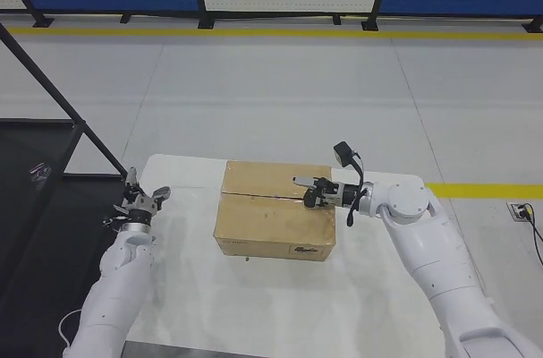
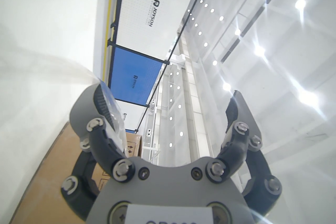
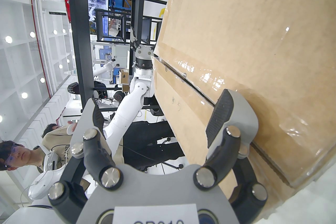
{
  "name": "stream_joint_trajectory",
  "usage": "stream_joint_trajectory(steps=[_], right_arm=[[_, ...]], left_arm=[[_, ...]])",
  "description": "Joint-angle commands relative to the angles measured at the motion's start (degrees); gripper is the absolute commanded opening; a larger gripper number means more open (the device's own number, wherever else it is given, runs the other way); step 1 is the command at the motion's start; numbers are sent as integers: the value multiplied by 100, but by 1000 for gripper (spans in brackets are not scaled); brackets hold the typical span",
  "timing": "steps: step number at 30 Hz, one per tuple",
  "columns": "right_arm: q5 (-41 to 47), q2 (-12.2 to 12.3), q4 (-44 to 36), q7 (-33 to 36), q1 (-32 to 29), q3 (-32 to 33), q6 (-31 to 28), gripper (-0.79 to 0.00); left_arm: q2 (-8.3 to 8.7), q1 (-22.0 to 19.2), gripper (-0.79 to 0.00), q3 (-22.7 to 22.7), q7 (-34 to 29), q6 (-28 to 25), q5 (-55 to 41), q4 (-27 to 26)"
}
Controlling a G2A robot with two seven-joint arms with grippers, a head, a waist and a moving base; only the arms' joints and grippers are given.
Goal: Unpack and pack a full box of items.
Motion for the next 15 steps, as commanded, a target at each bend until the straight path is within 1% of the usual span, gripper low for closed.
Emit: stream_joint_trajectory(steps=[1,9,15], right_arm=[[0,0,0,0,0,0,0,0],[0,0,0,0,0,0,0,0],[0,0,0,0,0,0,0,0]], left_arm=[[17,39,0,-70,-23,-230,-29,-66],[50,217,0,-177,233,-727,166,-517],[54,353,0,-192,479,-932,404,-1057]])
